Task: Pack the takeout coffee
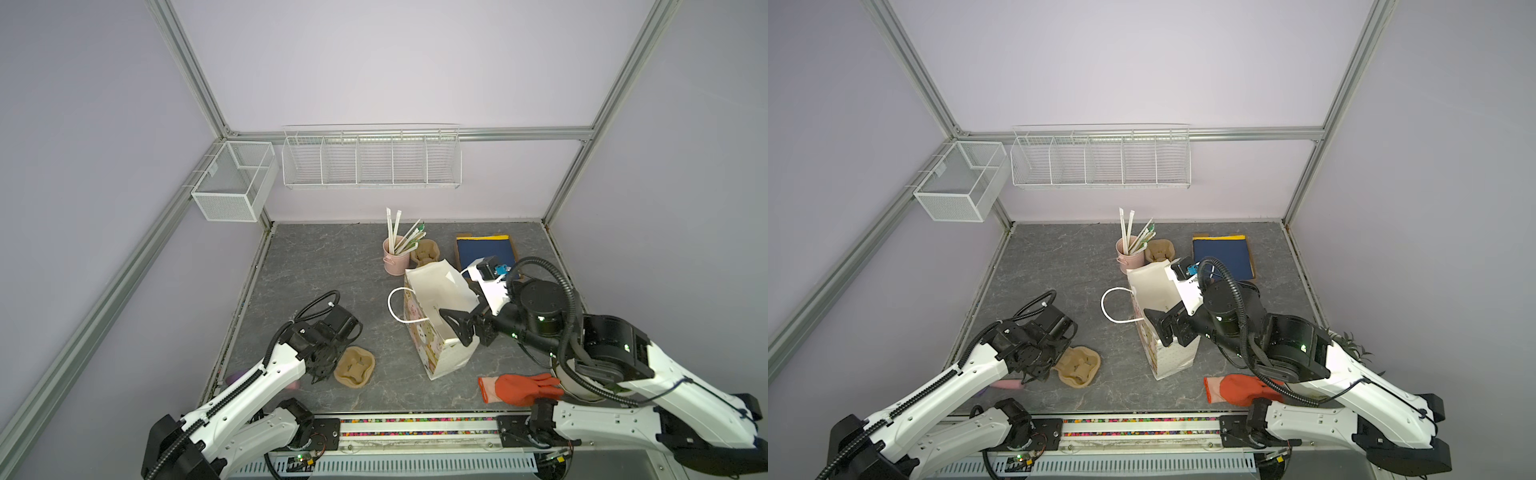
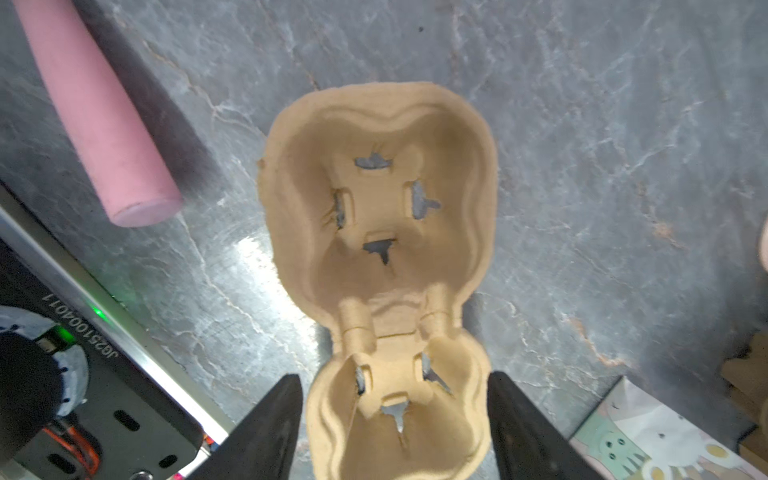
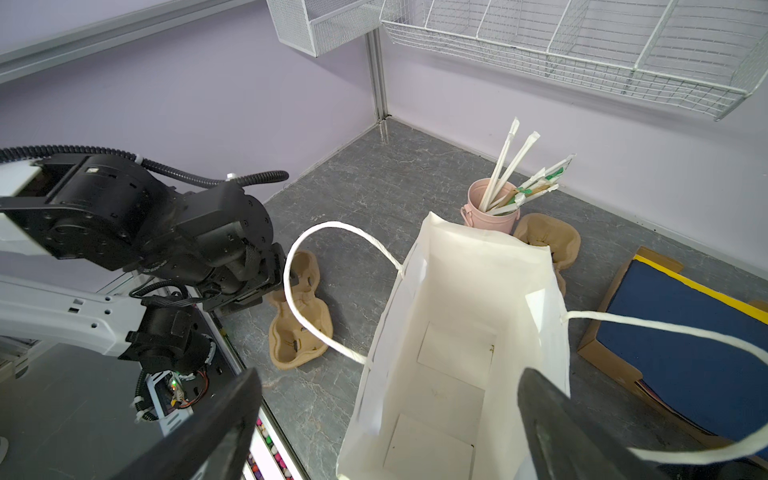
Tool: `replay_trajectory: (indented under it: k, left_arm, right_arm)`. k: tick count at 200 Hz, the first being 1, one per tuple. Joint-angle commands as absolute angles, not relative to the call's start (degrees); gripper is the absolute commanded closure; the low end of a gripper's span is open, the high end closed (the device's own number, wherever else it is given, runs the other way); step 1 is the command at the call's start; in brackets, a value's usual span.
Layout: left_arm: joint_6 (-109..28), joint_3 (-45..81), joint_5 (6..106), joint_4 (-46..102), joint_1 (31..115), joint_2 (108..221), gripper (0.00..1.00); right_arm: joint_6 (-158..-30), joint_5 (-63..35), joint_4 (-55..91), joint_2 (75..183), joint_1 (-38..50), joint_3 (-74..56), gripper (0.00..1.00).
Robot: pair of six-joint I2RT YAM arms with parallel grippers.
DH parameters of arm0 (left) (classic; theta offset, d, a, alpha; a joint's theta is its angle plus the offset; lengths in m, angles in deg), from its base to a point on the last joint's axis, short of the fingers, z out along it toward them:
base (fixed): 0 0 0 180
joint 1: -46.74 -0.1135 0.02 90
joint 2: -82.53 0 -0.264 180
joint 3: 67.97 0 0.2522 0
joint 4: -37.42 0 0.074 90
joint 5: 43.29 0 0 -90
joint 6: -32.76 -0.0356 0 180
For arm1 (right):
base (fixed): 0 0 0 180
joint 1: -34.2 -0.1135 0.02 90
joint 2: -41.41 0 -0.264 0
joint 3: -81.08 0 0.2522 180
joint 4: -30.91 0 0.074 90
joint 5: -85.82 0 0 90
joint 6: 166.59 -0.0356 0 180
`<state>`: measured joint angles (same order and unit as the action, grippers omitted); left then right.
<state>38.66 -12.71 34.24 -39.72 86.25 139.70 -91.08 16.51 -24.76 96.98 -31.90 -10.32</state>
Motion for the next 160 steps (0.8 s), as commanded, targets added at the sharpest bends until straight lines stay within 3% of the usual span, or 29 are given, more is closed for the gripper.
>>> replay_trajectory:
  k: [1, 160]
  left_arm:
    - [42.8, -14.4, 34.9, -43.6, 86.6, 138.9, 0.29]
    - [36.7, -20.3, 19.6, -32.6, 86.0, 138.1, 0.3]
  right_arm:
    - [-89.7, 16.0, -23.6, 97.5, -32.0, -9.3, 0.02]
    - [-89.3, 15.6, -23.3, 97.9, -32.0, -9.7, 0.01]
